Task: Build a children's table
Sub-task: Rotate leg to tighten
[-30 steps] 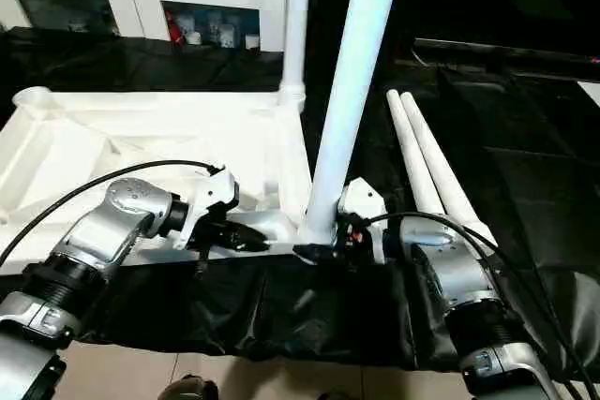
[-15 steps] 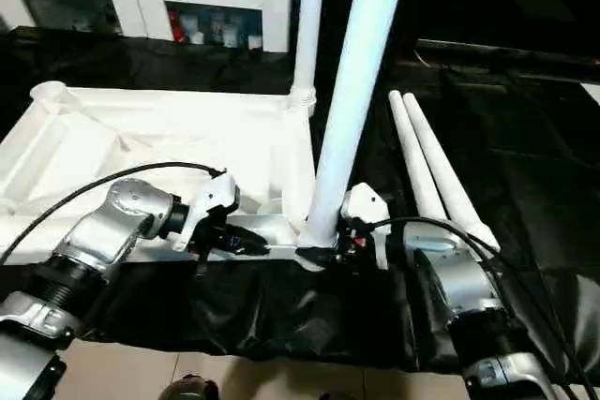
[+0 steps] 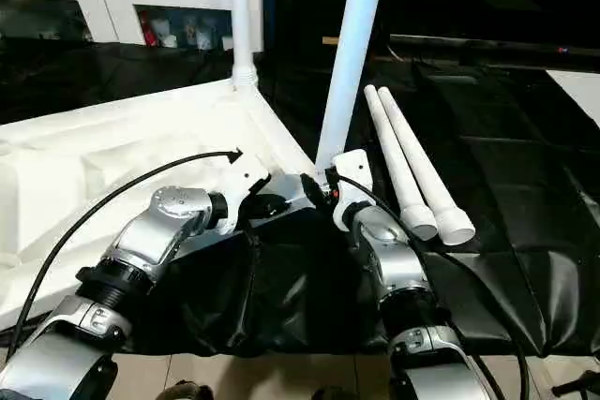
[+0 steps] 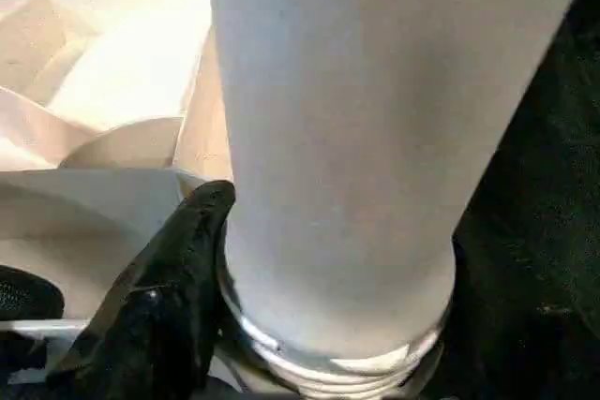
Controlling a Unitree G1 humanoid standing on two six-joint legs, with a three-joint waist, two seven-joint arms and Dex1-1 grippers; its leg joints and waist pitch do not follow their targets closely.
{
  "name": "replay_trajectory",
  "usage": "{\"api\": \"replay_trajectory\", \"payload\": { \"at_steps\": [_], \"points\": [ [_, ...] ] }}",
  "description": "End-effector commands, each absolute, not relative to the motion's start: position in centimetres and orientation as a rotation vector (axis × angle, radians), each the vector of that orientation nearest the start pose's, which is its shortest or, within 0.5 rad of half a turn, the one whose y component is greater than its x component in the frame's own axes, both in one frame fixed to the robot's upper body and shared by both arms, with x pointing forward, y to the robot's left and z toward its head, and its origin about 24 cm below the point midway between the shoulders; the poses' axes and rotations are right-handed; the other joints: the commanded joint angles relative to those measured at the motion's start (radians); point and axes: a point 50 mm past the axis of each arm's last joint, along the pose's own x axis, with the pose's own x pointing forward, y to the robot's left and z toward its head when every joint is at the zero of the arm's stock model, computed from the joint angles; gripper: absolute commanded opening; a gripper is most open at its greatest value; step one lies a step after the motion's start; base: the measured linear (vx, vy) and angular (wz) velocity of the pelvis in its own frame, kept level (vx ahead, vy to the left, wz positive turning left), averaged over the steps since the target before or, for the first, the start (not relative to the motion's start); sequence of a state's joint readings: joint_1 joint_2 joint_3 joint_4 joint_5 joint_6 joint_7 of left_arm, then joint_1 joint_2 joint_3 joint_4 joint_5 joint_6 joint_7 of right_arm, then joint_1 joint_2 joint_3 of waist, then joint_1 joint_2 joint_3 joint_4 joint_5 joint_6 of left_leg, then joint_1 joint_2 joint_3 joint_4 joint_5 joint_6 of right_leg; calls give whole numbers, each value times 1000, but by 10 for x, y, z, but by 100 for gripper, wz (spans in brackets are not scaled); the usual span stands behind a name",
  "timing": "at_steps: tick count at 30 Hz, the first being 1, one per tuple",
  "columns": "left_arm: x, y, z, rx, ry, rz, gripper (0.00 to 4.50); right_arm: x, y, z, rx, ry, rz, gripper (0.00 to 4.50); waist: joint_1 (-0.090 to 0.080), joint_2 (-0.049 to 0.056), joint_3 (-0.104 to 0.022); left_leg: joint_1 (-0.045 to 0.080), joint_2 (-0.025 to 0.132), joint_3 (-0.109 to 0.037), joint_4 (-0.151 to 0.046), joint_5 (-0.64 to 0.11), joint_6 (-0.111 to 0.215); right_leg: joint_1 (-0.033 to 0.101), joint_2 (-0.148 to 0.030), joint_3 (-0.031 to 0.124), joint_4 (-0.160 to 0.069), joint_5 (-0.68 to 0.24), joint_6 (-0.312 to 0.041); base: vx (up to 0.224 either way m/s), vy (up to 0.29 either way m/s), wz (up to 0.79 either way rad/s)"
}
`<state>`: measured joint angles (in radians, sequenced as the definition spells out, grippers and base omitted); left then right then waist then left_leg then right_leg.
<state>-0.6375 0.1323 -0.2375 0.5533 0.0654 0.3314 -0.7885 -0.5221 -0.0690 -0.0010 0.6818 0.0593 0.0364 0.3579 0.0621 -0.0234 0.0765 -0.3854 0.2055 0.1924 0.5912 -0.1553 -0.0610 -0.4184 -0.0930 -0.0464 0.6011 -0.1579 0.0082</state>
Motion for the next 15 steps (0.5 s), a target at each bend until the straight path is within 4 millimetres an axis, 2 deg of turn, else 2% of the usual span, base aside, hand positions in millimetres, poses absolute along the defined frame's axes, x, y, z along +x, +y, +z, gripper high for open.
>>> {"api": "replay_trajectory", "payload": {
  "at_steps": [1,6,10,11,12,15],
  "points": [
    [333,47,76,293,284,-1085,0,331,-81,30,29,211,619,364,4,-1,-78,19,15,-16,-82,-369,-5,36,-40,23,-88,-402,-150,0,0,0],
    [326,61,75,339,291,-1190,0,327,-94,34,-59,183,718,399,6,-1,-82,16,17,-11,-79,-321,10,44,-41,27,-77,-299,-187,0,0,0],
    [323,69,74,356,300,-1255,0,323,-104,34,-121,186,792,399,12,0,-85,19,18,-6,-74,-271,28,47,-40,28,-68,-225,-218,0,0,0],
    [322,75,75,366,305,-1291,0,319,-113,35,-147,189,859,399,12,-4,-86,17,18,-5,-72,-258,35,50,-40,29,-65,-205,-225,0,0,0],
    [321,79,76,369,313,-1314,0,316,-119,36,-145,190,913,399,16,-2,-87,16,19,-5,-71,-245,42,52,-40,29,-61,-186,-229,0,0,0],
    [320,84,77,363,321,-1350,0,311,-125,38,-135,194,989,399,26,-2,-86,21,22,-4,-71,-244,50,51,-40,29,-60,-180,-241,0,0,0]
  ]
}}
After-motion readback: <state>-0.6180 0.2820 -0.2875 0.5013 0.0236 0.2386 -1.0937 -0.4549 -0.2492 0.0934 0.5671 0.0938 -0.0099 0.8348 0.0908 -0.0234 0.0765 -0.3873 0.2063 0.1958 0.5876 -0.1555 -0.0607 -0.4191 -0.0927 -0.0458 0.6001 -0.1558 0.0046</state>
